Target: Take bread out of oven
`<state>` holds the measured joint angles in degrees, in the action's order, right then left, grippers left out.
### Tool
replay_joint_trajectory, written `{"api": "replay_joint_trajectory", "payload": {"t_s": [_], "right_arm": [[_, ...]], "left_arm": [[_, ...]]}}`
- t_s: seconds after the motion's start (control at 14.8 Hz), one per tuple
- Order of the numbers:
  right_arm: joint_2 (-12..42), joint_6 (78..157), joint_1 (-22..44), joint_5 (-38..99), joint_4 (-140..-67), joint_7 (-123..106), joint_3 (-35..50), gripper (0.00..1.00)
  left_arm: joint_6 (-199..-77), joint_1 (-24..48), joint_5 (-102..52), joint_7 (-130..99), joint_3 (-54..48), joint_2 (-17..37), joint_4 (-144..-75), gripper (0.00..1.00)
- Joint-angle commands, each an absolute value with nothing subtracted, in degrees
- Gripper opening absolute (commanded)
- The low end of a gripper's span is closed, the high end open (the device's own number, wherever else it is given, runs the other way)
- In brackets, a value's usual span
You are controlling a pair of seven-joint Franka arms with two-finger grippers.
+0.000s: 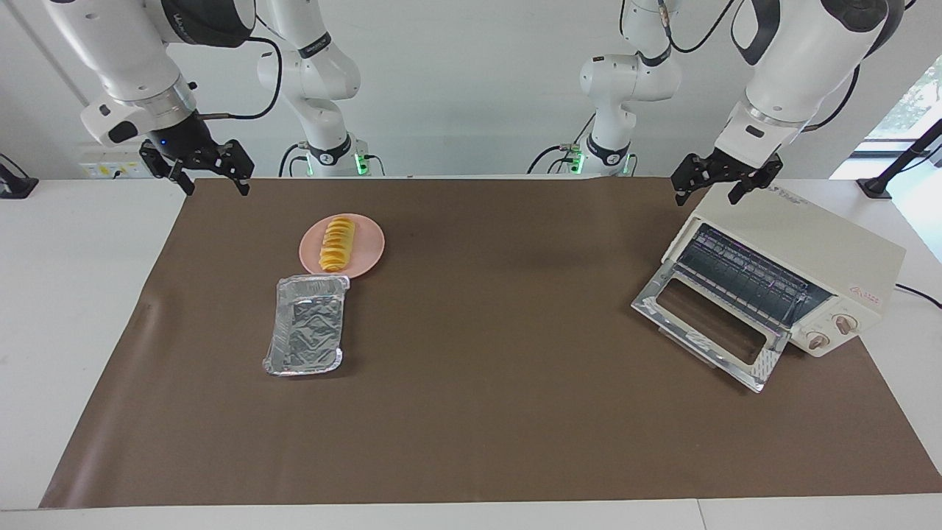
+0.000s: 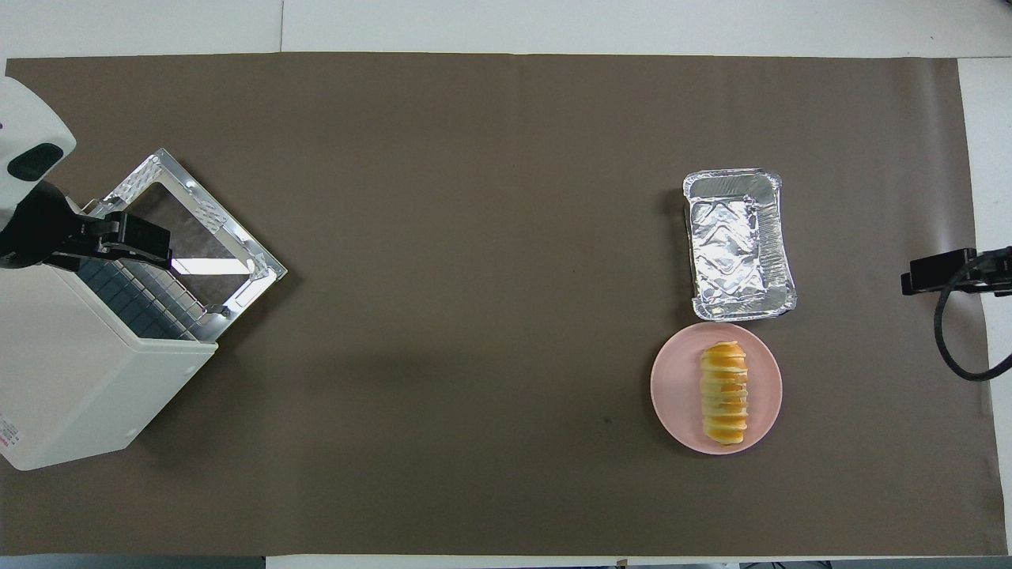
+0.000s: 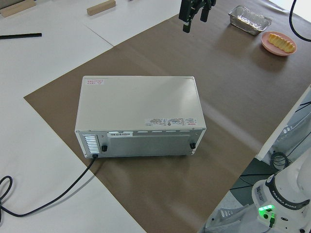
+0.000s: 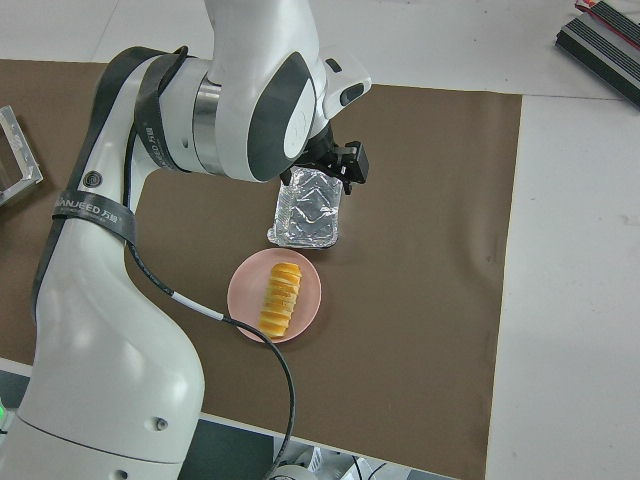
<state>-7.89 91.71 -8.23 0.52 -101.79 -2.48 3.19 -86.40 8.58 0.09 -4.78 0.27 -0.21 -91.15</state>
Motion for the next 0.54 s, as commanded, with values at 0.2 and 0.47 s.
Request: {"api": "replay_joint_trajectory", "payload": {"t_s": [0.2, 0.47], "right_arm": [[-6.77, 91.32, -9.05, -0.62, -99.84, -2.81, 3.95, 1.00], [-6.86, 91.67, -9.05, -0.53, -100.02, -2.81, 3.96, 1.00]], "left_arm": [[-86.66, 8.00, -0.88, -4.39, 0.09, -0.79, -91.23, 1.00], [-86.66, 8.00, -0.88, -4.39, 0.09, -0.79, -91.23, 1.00]]}}
